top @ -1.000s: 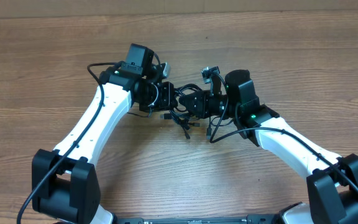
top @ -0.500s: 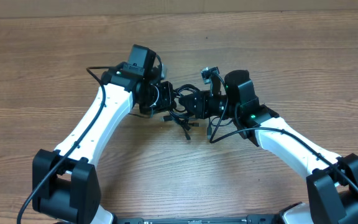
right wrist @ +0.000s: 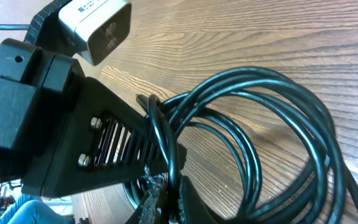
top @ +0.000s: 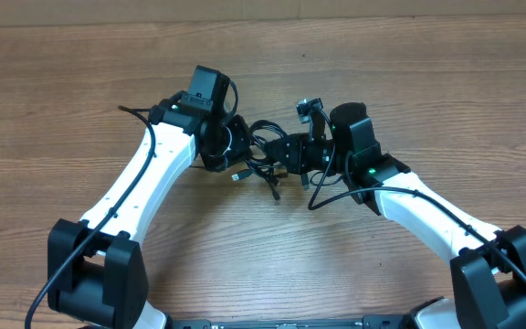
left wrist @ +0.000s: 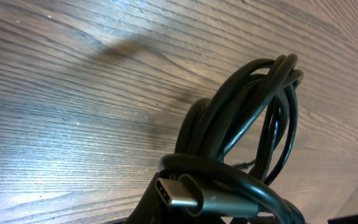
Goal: Untangle cables
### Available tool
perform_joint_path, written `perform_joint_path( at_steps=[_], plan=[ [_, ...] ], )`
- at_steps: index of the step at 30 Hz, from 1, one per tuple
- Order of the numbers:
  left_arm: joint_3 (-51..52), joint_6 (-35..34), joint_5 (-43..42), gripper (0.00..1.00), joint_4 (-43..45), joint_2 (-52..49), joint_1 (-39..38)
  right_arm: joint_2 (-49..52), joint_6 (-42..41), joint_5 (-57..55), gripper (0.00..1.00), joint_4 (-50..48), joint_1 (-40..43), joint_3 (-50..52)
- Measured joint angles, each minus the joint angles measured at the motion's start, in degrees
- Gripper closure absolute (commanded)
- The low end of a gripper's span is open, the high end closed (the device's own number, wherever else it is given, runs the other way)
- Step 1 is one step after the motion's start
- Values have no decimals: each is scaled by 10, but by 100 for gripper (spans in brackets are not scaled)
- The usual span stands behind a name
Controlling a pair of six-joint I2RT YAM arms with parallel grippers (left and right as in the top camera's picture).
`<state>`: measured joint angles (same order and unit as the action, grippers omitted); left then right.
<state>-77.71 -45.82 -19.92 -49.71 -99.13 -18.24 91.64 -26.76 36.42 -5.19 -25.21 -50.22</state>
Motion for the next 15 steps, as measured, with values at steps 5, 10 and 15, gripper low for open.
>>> perform_joint_path(
  at_steps=[5,10,15],
  plan=[
    [0,-13,22,95,0,0,4,0,0,2,96,14,0,0],
    [0,-37,40,96,-7,0,15,0,-12,0,96,43,0,0],
    [0,-15,44,96,-10,0,15,0,-7,-6,60,42,0,0]
  ],
)
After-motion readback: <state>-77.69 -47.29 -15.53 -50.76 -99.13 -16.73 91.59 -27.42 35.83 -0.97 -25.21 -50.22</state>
